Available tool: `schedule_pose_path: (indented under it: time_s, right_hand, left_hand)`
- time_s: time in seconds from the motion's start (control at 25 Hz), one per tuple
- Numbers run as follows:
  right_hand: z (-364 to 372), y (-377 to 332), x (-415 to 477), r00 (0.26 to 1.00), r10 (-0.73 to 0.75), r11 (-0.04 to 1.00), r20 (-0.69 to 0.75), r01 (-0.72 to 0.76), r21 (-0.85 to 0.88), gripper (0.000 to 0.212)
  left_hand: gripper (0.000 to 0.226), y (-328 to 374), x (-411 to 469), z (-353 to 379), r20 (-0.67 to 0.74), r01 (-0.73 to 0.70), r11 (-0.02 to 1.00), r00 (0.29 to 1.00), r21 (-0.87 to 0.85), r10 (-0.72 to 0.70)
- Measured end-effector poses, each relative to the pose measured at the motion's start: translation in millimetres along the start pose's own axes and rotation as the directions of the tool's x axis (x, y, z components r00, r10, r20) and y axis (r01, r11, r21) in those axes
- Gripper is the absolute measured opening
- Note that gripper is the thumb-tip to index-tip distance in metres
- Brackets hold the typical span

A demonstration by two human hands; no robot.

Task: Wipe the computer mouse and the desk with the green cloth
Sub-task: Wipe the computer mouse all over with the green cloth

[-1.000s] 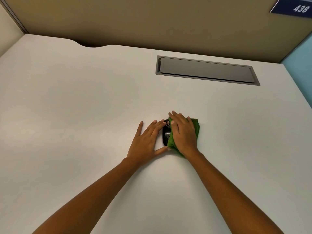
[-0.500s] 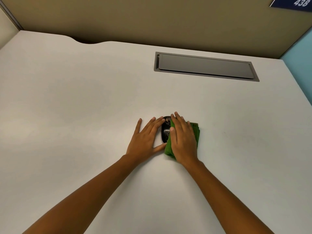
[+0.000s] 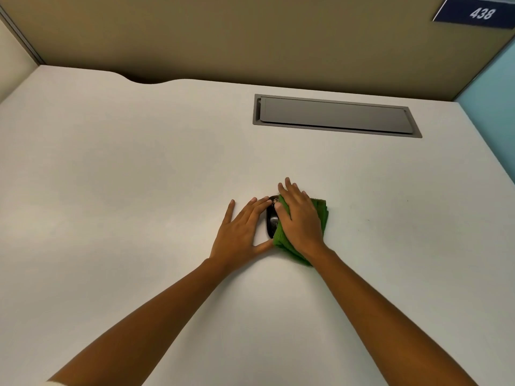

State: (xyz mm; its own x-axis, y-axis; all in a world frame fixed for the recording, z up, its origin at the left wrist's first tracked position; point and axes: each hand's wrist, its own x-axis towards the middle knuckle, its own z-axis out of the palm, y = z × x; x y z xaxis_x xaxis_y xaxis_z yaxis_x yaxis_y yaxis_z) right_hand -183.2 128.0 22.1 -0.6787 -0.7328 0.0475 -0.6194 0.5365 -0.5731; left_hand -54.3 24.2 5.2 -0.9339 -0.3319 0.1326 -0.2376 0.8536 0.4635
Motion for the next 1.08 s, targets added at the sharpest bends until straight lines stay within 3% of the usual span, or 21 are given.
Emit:
schedule_pose_path:
  time_s: [0.24, 0.4, 0.6, 0.8, 0.92, 1.0, 1.08]
  right_hand:
    - [2, -7, -60, 0.994, -0.074, 0.989, -0.081, 0.063, -0.132, 0.068]
    - [4, -17, -88, 0.988, 0.078, 0.993, -0.131, -0.089, -0.077, 0.088]
    - [0, -16, -101, 0.974, 0.050, 0.991, -0.222, -0.076, -0.107, 0.064]
    - [-24, -7, -95, 0.937, 0.225, 0.961, -0.266, -0.167, 0.222, 0.057]
    - [-42, -1, -83, 0.919, 0.224, 0.948, -0.325, -0.129, 0.291, 0.058]
    - [-51, 4, -70, 0.921, 0.198, 0.956, -0.335, -0.106, 0.275, 0.058]
    - [-59, 7, -53, 0.946, 0.132, 0.970, -0.295, -0.063, 0.234, 0.059]
  left_hand:
    - [0.079, 0, -1, 0, -0.004, 0.003, 1.000, 1.000, -0.010, -0.003]
    - [0.082, -1, -1, 0, 0.013, -0.003, 1.000, 1.000, 0.025, 0.003]
    - [0.084, 1, -2, 0, 0.020, 0.008, 1.000, 1.000, 0.029, -0.008]
    - [0.079, 8, -8, -5, -0.027, 0.005, 0.998, 1.000, -0.055, -0.007]
    - [0.069, 30, -29, 5, -0.118, -0.088, 0.990, 0.988, 0.112, 0.101]
    - [0.064, 53, -42, 21, -0.100, -0.155, 0.962, 0.978, 0.226, 0.182]
    - [0.064, 76, -43, 34, -0.065, -0.140, 0.947, 0.984, 0.288, 0.165]
